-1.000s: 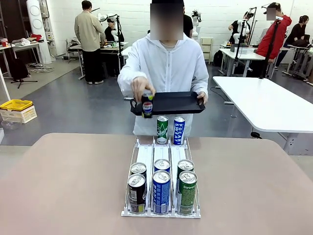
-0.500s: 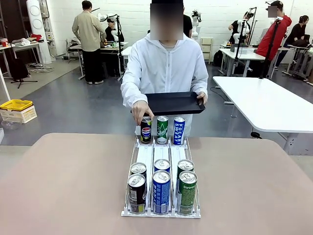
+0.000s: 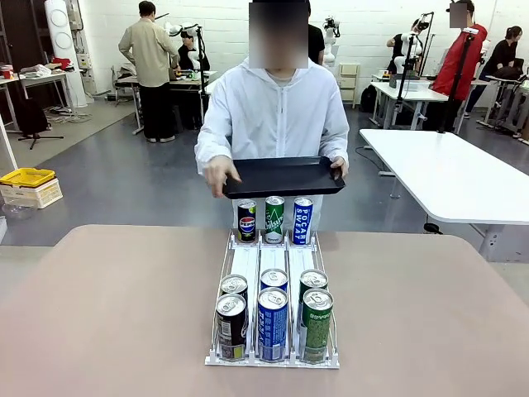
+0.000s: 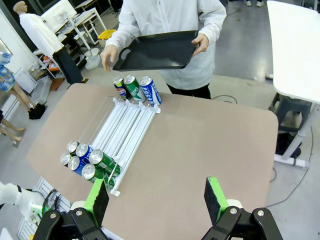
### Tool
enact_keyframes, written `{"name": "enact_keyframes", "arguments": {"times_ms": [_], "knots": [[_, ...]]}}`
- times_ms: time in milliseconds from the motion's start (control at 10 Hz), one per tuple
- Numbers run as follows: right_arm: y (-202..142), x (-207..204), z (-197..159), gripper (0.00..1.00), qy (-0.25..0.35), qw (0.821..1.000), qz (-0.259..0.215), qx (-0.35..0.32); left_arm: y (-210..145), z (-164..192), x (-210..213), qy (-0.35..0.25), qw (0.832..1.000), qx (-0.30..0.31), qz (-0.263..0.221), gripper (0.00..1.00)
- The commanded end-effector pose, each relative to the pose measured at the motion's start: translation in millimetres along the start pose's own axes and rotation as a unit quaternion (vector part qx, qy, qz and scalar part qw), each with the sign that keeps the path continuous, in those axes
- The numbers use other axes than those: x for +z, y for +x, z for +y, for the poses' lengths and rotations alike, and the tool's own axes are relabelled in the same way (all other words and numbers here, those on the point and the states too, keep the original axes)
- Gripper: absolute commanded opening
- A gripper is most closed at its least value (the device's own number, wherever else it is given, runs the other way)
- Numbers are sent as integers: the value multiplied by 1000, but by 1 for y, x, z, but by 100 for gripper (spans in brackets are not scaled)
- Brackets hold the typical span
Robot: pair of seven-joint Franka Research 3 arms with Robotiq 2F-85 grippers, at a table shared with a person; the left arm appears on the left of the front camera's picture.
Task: Retrieve and hand over the desired beverage to the person.
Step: Pick up a can of the same type that the person held from the Automatic Can Dispenser.
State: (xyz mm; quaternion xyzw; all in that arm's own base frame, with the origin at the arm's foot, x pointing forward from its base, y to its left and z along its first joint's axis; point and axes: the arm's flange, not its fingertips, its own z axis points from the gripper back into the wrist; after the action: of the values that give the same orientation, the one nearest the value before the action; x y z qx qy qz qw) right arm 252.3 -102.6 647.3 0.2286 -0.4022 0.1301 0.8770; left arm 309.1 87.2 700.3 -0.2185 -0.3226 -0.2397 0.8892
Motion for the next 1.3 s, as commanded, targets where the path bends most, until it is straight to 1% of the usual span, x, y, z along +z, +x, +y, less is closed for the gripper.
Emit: {"name": "enact_keyframes", "arguments": {"times_ms": [0,100,200,300,400,500,600,700,800,1000,1100,1200], "knots": [[0,-3,0,100,5,1000,2,0,9,-22,-34,4,999,-9,35,100],[0,-3,0,100,5,1000,2,0,16,-50,-75,21,996,-20,86,100],[0,-3,0,100,5,1000,2,0,16,-86,-118,18,987,-50,150,100],[0,-3,0,100,5,1000,2,0,5,-130,-164,29,974,-72,212,100],[0,-3,0,100,5,1000,2,0,-10,-168,-195,66,965,-55,249,100],[0,-3,0,100,5,1000,2,0,-25,-193,-221,116,956,-42,265,100],[0,-3,0,100,5,1000,2,0,-34,-210,-249,189,945,-18,266,100],[0,-3,0,100,5,1000,2,0,-38,-221,-271,200,936,14,289,100],[0,-3,0,100,5,1000,2,0,-37,-230,-289,190,935,44,296,100],[0,-3,0,100,5,1000,2,0,-38,-235,-300,182,935,77,295,100],[0,-3,0,100,5,1000,2,0,-52,-235,-293,195,935,35,293,100],[0,-3,0,100,5,1000,2,0,-52,-235,-293,195,935,35,293,100]]}}
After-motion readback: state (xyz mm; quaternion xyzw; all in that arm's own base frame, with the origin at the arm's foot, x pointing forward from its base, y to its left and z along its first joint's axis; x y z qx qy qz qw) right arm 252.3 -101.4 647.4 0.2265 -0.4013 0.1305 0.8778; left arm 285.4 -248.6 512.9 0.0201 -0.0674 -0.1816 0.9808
